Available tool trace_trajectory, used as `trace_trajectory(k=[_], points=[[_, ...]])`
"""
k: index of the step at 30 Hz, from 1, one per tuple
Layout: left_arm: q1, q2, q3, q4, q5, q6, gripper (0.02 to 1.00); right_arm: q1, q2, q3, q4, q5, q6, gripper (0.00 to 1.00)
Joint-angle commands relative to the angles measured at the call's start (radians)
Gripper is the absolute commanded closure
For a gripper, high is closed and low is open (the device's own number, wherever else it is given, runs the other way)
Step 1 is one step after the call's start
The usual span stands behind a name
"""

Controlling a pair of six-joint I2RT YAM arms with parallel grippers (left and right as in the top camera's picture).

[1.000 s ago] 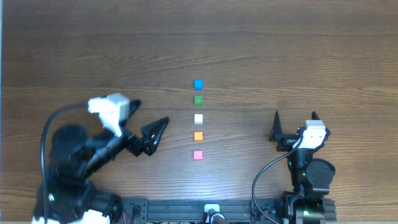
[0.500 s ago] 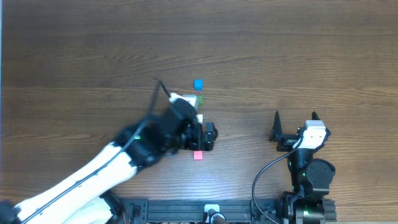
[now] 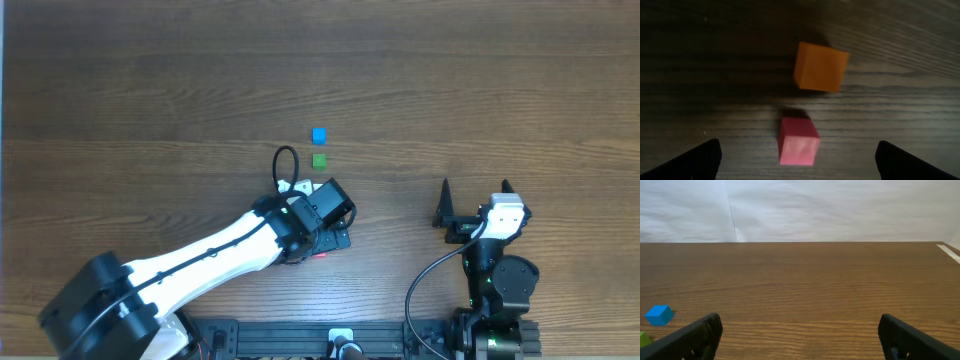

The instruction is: Stack Cubes

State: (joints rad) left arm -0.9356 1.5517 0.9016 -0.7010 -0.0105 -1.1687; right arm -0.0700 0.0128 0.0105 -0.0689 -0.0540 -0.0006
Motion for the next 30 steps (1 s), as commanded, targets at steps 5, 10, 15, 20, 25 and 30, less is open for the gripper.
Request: trace_trajectory(k=[5, 10, 15, 20, 25, 30], points=[[-0.060, 0.090, 0.012, -0.010, -0.010, -0.111, 0.034, 0.005, -0.008, -0.005, -0.004, 0.002, -0.001, 0.009], [-0.084, 0.094, 0.012, -0.007, -0.029, -0.056, 0.045, 0.005, -0.008, -0.005, -0.004, 0.002, -0.001, 0.009], [-0.084, 0.098, 0.012, 0.001, -0.044, 0.048, 0.040, 0.005, -0.008, -0.005, -0.003, 0.002, -0.001, 0.007], [-0.084, 0.103, 0.013, 0.005, -0.069, 0.124, 0.038, 0.005, -0.008, -0.005, -0.003, 0.002, -0.001, 0.009], [-0.084, 0.117, 0.013, 0.005, -0.071, 0.145, 0.040, 0.005, -0.008, -0.005, -0.004, 0.002, -0.001, 0.009], [-0.084, 0.130, 0.013, 0.005, -0.070, 0.145, 0.064, 0.005, -0.008, -0.005, -0.004, 0.002, -0.001, 0.009]])
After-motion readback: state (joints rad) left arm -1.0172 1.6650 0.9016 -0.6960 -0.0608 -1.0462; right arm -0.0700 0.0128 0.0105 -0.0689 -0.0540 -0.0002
